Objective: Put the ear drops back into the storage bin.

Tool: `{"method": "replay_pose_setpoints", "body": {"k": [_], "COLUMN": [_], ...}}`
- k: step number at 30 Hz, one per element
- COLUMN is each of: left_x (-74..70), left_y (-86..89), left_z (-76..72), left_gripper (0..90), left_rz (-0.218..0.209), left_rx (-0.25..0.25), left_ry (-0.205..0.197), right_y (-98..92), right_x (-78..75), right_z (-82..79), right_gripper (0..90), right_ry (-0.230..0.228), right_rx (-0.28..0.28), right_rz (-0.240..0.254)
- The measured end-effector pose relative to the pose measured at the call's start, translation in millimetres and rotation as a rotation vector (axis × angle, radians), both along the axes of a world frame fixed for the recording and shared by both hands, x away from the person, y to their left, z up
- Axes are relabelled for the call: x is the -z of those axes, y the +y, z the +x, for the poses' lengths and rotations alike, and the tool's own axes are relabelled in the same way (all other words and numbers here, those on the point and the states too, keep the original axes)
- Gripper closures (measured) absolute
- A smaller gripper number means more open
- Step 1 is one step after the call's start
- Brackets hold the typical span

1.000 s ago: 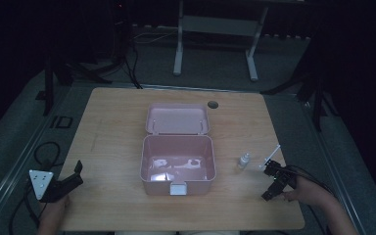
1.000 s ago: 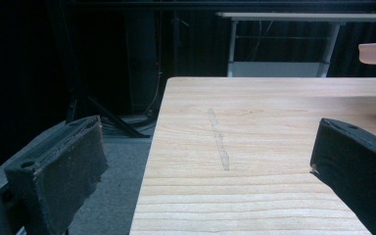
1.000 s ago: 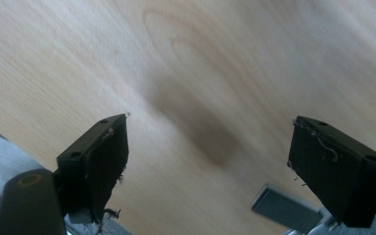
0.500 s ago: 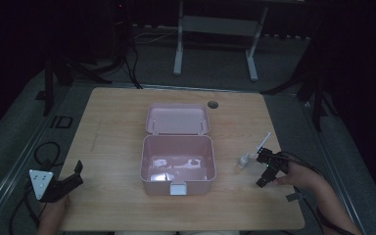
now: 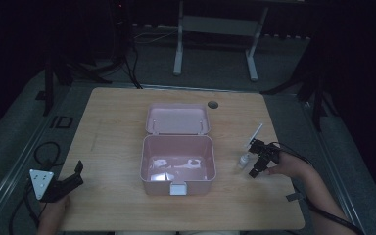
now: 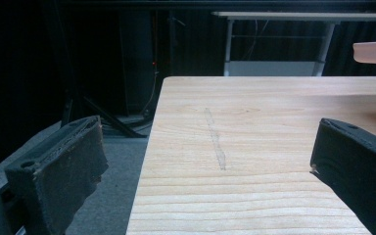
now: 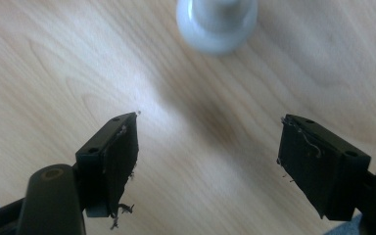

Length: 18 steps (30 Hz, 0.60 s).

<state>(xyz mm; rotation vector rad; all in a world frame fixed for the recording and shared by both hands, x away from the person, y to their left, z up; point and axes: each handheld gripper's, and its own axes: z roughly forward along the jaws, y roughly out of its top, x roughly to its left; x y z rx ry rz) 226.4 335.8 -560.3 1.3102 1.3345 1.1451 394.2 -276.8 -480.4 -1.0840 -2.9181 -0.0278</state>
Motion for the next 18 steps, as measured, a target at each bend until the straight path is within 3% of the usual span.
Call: {"method": "replay_pose_setpoints", "body": {"k": [10, 18], "left_x": [0.1, 0.1], "left_y": [-0.2, -0.3], "left_z": [0.1, 0.1], "left_gripper": [0.3, 0.3], "left_rz": [0.004, 0.005], "left_rx": [0.007, 0.012], "left_ry": [0.0, 0.001], "right_y": [20.6, 32.3], "right_x": [-0.6, 2.1], "right_z": [16.6, 28.7], "right_gripper": [25.2, 30.4], "right_ry": [0.0, 0.004], "right_rx": [0.011, -0.035], "right_rz": [0.026, 0.021]}}
